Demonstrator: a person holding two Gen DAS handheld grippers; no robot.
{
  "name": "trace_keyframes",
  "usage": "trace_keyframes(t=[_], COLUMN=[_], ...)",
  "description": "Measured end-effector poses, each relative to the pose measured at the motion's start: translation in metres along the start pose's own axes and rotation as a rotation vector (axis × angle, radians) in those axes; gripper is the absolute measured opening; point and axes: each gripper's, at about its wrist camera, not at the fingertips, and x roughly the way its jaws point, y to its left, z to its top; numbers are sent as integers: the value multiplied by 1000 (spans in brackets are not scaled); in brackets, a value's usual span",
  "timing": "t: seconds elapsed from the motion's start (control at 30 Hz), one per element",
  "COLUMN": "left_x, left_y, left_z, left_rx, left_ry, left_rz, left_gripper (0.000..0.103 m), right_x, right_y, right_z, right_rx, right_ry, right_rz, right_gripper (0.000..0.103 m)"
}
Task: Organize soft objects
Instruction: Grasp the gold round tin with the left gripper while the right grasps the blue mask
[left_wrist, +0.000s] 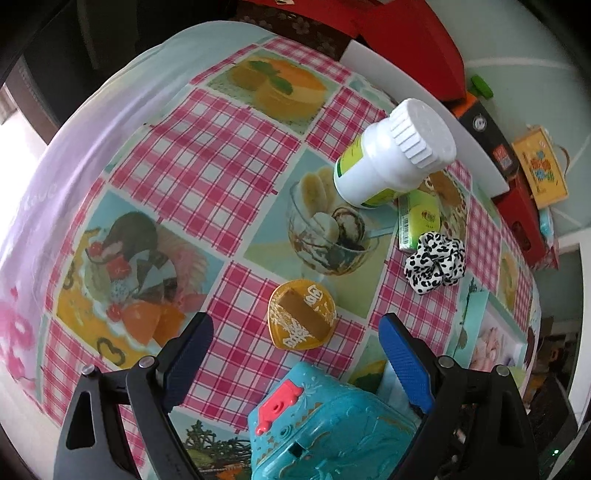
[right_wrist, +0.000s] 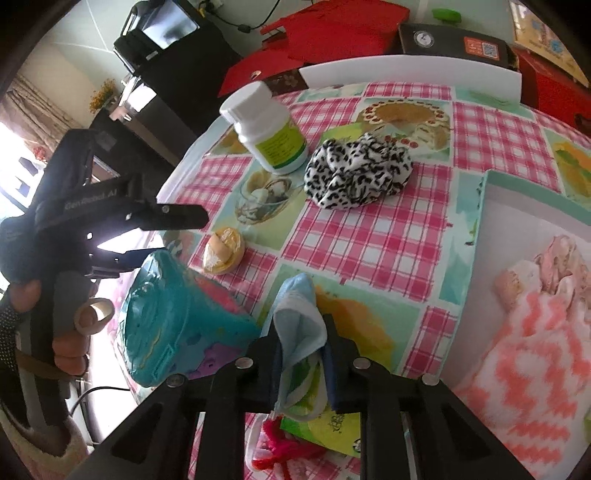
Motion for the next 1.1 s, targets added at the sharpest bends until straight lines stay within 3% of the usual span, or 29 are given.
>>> trace_keyframes(t=[0.23, 0.5, 0.83, 0.9, 1.1], left_x=[24, 58, 79, 77, 86], left_y=[-19, -27, -40, -43, -50], left_z=[23, 40, 62, 63, 68], left_rx=[115, 142, 180, 184, 179], left_ry=[141, 272, 315, 308, 313], left_rz=[48, 127, 213, 227, 232], left_gripper=[91, 82, 81, 73, 66], right_x=[-14, -22, -26, -26, -29], right_y=[-5, -13, -17, -18, -20], right_z=[7, 13, 13, 13, 14], right_rx=[18, 43, 53, 56, 66], right_ry=[-42, -65, -78, -80, -91], right_rz=[-9, 0, 11, 14, 16], right_gripper=[20, 20, 20, 20, 20])
